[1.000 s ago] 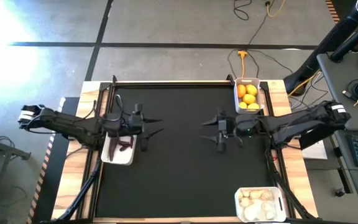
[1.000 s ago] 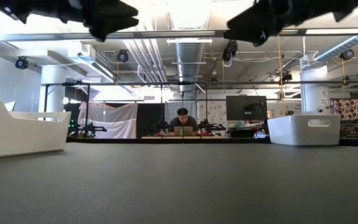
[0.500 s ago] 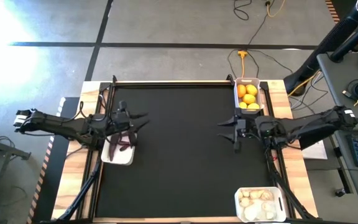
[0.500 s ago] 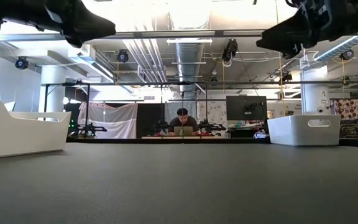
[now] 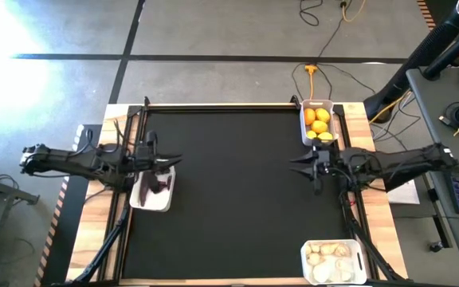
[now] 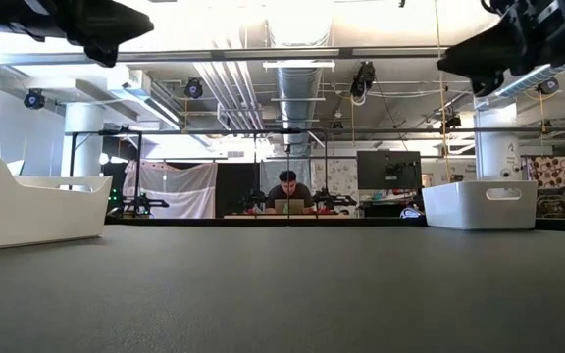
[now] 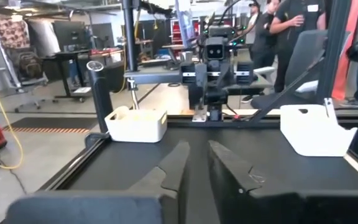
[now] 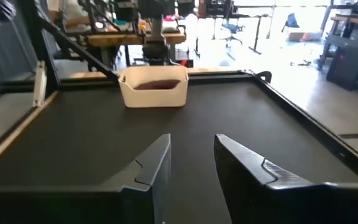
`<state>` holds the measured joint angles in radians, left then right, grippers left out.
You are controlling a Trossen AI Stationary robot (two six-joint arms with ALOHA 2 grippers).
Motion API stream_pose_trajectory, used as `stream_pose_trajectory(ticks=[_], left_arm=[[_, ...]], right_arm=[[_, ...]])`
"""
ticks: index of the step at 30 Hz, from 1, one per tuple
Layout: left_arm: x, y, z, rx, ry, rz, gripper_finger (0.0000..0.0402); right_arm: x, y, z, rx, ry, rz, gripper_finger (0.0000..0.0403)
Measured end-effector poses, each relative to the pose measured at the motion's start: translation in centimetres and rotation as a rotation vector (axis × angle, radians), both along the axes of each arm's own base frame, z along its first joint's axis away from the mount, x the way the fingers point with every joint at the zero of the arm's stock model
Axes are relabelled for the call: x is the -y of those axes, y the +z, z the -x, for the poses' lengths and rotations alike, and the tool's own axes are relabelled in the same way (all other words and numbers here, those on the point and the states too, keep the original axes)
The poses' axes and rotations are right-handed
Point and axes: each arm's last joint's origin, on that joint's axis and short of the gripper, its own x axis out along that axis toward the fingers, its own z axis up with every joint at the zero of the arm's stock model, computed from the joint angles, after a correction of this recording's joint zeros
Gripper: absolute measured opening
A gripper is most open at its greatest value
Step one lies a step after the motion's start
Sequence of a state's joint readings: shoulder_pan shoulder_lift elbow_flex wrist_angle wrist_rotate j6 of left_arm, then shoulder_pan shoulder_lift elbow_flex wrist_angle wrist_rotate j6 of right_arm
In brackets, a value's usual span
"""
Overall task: Sort produce into baskets
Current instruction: Return to Home Position
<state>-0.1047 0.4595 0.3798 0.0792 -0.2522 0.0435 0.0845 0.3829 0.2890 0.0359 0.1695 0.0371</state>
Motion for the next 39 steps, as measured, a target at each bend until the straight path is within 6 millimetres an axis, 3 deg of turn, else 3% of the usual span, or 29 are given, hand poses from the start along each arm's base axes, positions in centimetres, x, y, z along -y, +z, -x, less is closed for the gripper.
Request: stream_pose_trajectory(ticks=[7,24,30,39], left_arm=[[-0.2,-1.0,1.6,0.050,-0.003,0.006,0.0014],[-0.4,-2.5,5.3,0.139,-0.058,0.054,0.0000],[-0.3,-3.0,5.2,0.120,-0.093,0.057,0.0000],[-0.1,-4.9,4.4,0.123,-0.116,0.067,0.0000]], right_arm=[[-0.3,0.8,2.0,0.081,0.167,-0.087,0.0081],[-0.2,0.7,4.0,0.117,0.175,-0.088,0.0027],[-0.1,0.1,5.0,0.202,0.195,-0.094,0.0027],[-0.2,-1.9,4.2,0.219,0.208,-0.124,0.0027]])
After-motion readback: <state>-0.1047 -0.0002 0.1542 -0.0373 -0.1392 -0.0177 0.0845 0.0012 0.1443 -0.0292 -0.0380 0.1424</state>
